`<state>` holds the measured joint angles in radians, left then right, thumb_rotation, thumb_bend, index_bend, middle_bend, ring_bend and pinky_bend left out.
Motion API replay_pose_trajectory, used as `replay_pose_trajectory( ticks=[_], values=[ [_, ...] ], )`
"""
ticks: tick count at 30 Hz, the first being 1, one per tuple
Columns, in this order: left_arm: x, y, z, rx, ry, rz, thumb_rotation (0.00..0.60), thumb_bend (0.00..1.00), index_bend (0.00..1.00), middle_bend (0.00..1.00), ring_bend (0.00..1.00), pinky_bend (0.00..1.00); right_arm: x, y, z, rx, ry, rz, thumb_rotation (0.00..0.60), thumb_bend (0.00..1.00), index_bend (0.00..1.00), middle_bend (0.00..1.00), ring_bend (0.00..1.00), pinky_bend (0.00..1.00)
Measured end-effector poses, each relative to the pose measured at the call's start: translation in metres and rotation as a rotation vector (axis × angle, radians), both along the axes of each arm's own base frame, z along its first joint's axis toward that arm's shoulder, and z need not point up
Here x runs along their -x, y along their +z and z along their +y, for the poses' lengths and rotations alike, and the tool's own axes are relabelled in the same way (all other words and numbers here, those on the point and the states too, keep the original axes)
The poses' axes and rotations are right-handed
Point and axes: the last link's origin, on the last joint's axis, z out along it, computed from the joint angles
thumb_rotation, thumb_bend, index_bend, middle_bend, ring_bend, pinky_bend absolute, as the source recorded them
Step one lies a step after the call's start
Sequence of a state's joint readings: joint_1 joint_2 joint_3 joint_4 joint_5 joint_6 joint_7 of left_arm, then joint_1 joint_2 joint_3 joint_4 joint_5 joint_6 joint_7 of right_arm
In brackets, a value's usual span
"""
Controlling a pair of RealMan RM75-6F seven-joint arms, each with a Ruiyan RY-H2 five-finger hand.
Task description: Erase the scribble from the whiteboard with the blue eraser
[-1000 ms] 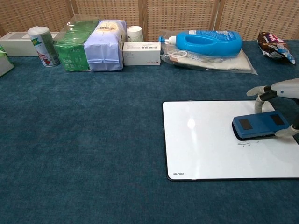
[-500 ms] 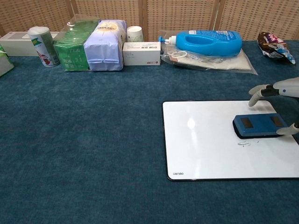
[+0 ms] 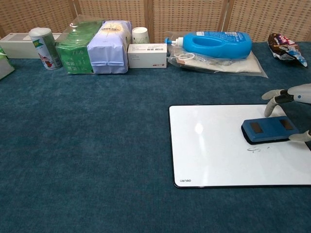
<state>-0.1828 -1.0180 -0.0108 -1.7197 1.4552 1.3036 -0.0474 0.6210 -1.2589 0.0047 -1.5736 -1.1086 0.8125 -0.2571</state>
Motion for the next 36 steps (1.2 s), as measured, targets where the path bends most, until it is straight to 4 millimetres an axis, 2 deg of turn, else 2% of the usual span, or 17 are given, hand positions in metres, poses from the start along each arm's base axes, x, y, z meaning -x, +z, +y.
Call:
replay_pose_trajectory(
  ticks=[10, 15, 19, 36],
  values=[
    [0.0004, 0.0016, -0.001, -0.006, 0.001, 0.0, 0.6, 0.17, 0.24, 0.13, 0.16, 0.0, 0.0024, -0.0018, 0.0, 0.009, -0.008, -0.015, 0.6, 0.29, 0.33, 0.0, 0.0, 0.0],
    [0.0, 0.0018, -0.0011, -0.006, 0.001, 0.002, 0.6, 0.17, 0.24, 0.13, 0.16, 0.0, 0.0029, -0.0029, -0.0006, 0.014, -0.008, -0.025, 0.6, 0.29, 0.52, 0.01, 0.0, 0.0],
    [0.0002, 0.003, -0.0018, -0.009, 0.003, 0.005, 0.6, 0.17, 0.24, 0.13, 0.16, 0.0, 0.0027, -0.0042, -0.002, 0.027, -0.026, -0.063, 0.6, 0.3, 0.59, 0.02, 0.0, 0.0],
    [0.0011, 0.0039, -0.0024, -0.011, 0.007, 0.008, 0.6, 0.17, 0.24, 0.13, 0.16, 0.0, -0.0044, 0.0006, -0.0004, 0.07, 0.005, -0.173, 0.6, 0.3, 0.64, 0.06, 0.0, 0.0]
  ],
)
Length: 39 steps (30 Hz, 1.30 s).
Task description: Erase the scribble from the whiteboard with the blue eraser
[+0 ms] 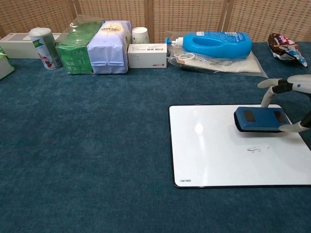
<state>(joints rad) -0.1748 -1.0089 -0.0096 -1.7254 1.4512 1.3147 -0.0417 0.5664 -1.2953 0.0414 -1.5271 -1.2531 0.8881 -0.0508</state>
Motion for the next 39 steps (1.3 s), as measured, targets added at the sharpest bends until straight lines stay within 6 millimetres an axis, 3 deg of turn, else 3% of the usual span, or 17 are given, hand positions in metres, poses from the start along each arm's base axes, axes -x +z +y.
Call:
replay_pose_trajectory(
  ticks=[6, 27, 32, 39],
  values=[
    [0.0, -0.001, -0.001, 0.003, 0.003, 0.002, 0.6, 0.17, 0.24, 0.13, 0.16, 0.0, -0.008, -0.004, 0.007, -0.023, 0.042, -0.033, 0.6, 0.3, 0.64, 0.06, 0.0, 0.0],
    [-0.001, 0.003, -0.003, -0.006, 0.009, 0.008, 0.6, 0.17, 0.24, 0.13, 0.16, 0.0, -0.004, -0.032, 0.037, -0.16, 0.111, 0.0, 0.6, 0.3, 0.65, 0.06, 0.0, 0.0],
    [-0.001, 0.005, -0.004, -0.013, 0.008, 0.01, 0.6, 0.17, 0.24, 0.13, 0.16, 0.0, -0.001, -0.031, 0.032, -0.138, 0.119, 0.013, 0.6, 0.3, 0.65, 0.06, 0.0, 0.0],
    [-0.002, 0.004, -0.005, -0.009, 0.005, 0.011, 0.6, 0.17, 0.24, 0.13, 0.16, 0.0, 0.009, -0.013, 0.017, -0.066, 0.101, 0.035, 0.6, 0.3, 0.65, 0.06, 0.0, 0.0]
  ],
)
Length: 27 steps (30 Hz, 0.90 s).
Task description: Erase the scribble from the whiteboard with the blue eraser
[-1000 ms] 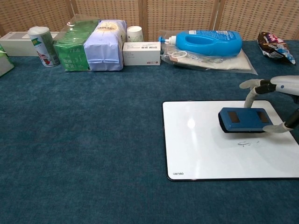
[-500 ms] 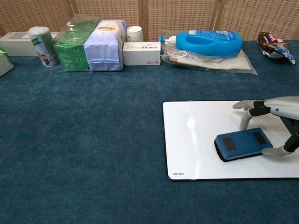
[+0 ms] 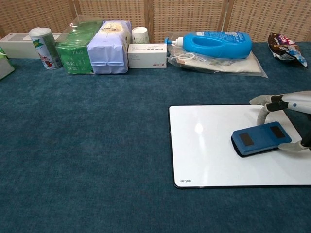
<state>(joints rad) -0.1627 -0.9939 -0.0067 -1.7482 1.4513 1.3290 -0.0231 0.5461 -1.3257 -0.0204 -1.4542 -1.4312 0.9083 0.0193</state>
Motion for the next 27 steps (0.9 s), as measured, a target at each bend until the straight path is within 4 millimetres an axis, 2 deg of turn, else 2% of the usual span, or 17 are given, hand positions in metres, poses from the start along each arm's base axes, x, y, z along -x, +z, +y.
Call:
replay_pose_trajectory(
  ticks=[6, 11, 21, 27],
  values=[
    [-0.001, 0.001, 0.0, -0.002, -0.003, 0.0, 0.6, 0.17, 0.24, 0.13, 0.16, 0.0, 0.005, 0.011, -0.005, 0.039, -0.012, 0.002, 0.6, 0.3, 0.65, 0.06, 0.0, 0.0],
    [-0.001, 0.0, 0.0, -0.001, -0.004, -0.002, 0.6, 0.17, 0.24, 0.13, 0.16, 0.0, 0.0, 0.013, -0.003, 0.044, -0.005, -0.019, 0.6, 0.3, 0.65, 0.06, 0.0, 0.0],
    [0.0, -0.001, -0.001, 0.004, 0.001, -0.001, 0.6, 0.17, 0.24, 0.13, 0.16, 0.0, -0.017, -0.006, 0.016, -0.04, 0.027, -0.042, 0.6, 0.3, 0.65, 0.06, 0.0, 0.0],
    [0.002, 0.0, -0.002, 0.002, 0.007, 0.0, 0.6, 0.17, 0.24, 0.13, 0.16, 0.0, -0.019, -0.013, 0.018, -0.061, 0.026, -0.041, 0.6, 0.3, 0.65, 0.06, 0.0, 0.0]
  ],
)
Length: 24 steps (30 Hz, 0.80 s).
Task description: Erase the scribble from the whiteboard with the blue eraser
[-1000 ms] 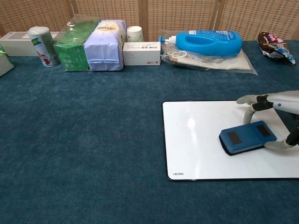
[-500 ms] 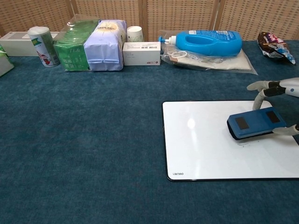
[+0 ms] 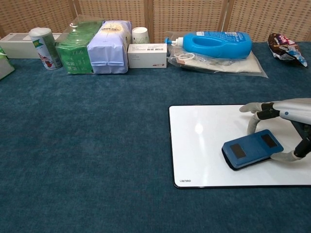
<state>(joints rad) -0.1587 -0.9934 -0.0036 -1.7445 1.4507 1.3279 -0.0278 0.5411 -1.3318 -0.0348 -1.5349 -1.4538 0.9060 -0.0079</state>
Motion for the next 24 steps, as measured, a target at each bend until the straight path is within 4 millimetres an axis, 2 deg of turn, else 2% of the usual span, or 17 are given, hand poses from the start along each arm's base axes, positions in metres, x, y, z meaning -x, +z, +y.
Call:
replay_pose_trajectory(
  ticks=[11, 19, 24],
  values=[
    [-0.002, 0.0, 0.001, -0.001, -0.006, 0.002, 0.6, 0.17, 0.24, 0.12, 0.16, 0.0, 0.011, 0.004, -0.01, 0.038, -0.021, 0.005, 0.6, 0.3, 0.65, 0.06, 0.0, 0.0],
    [-0.004, 0.0, 0.001, 0.004, -0.008, 0.009, 0.6, 0.17, 0.24, 0.12, 0.15, 0.0, 0.021, 0.025, -0.028, 0.12, -0.051, 0.003, 0.6, 0.3, 0.65, 0.06, 0.0, 0.0],
    [-0.009, 0.001, 0.003, -0.003, -0.026, 0.009, 0.6, 0.17, 0.24, 0.12, 0.14, 0.0, 0.019, 0.036, -0.034, 0.146, -0.061, -0.004, 0.6, 0.3, 0.65, 0.06, 0.0, 0.0]
  ],
)
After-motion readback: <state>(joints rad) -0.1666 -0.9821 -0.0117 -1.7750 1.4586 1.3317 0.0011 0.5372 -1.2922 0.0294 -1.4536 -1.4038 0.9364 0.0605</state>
